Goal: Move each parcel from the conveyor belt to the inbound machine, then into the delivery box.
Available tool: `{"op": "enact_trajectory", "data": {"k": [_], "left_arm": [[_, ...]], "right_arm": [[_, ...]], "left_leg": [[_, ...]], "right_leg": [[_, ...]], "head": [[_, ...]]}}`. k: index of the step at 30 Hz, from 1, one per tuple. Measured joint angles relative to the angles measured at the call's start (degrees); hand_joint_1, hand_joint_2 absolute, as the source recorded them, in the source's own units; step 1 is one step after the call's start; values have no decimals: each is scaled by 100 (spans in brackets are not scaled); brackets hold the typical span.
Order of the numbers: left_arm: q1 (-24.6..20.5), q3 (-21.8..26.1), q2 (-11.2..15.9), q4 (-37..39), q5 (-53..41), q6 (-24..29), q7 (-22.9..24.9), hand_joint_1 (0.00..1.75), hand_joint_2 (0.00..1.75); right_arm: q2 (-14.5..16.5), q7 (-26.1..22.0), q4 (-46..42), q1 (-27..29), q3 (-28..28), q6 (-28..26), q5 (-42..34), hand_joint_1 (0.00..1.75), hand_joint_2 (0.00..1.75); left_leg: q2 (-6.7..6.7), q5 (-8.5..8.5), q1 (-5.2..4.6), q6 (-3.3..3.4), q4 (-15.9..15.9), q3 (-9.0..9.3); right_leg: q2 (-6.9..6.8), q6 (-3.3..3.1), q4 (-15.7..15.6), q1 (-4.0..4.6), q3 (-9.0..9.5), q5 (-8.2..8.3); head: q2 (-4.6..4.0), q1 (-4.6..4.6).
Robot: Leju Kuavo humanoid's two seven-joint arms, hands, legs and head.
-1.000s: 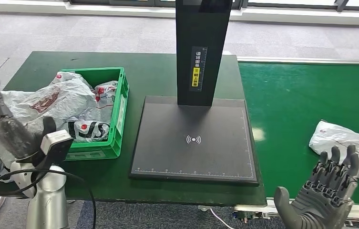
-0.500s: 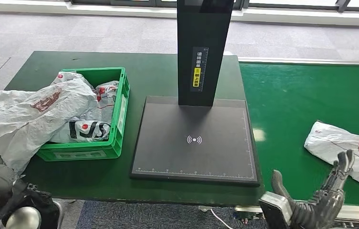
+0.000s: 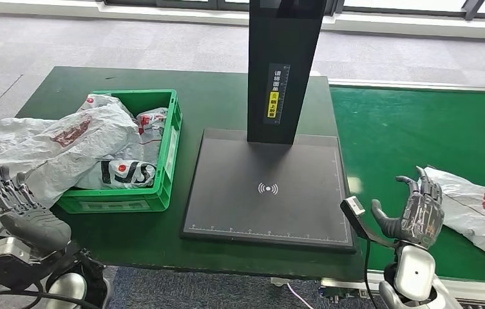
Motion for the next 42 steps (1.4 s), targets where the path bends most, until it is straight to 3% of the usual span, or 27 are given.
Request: {"op": "enact_trajectory", "data": {"k": [8, 16, 21, 29, 35, 38, 42], "left_arm": [[-98, 0, -31, 295, -1, 0, 0, 0, 0], [-140, 0, -39, 434, 82, -53, -1, 0, 0], [-193, 7, -73, 646, 296, -398, 0, 0, 0], [-282, 31, -114, 1139, 206, -207, 0, 0, 0], [-347, 31, -106, 1389, 108, 213, 0, 0, 0], [-357, 31, -106, 1454, 89, 261, 0, 0, 0], [-367, 31, -106, 1526, 42, 278, 0, 0, 0]], "right_arm": [[-438, 1, 870, -135, 432, -103, 6, 0, 175], [-508, 1, 1203, -211, 538, 61, 7, 0, 175], [-505, -82, 2356, -541, 418, -6, 5, 0, 175], [-554, -593, 3898, -564, -1007, -416, -463, 0, 175], [-539, -2157, 4205, -321, -2907, -559, -1542, 0, 175], [-482, -2211, 4244, -374, -3677, -502, -1414, 0, 175], [-381, -2128, 4294, -434, -4224, -522, -1177, 0, 175]], "left_leg": [[19, -11, -3, -4, 0, -7], [25, -14, -2, -4, 0, -6], [23, -12, -7, -1, 0, -7], [0, -15, -24, 18, 2, -11], [-1, -22, -26, 16, 1, -21], [6, -21, -25, 16, 1, -20], [7, -21, -25, 17, 1, -19]], "right_leg": [[27, 0, 0, -4, -9, -1], [30, 0, 0, -3, -11, -2], [28, 2, 0, -8, -9, 0], [5, 18, -1, -25, -8, -7], [6, 21, 0, -26, -13, -11], [10, 21, 0, -26, -15, -11], [11, 21, 0, -25, -13, -11]], "head": [[0, 0], [0, 0], [0, 0], [0, 0], [0, 1], [0, 0], [0, 0]]}}
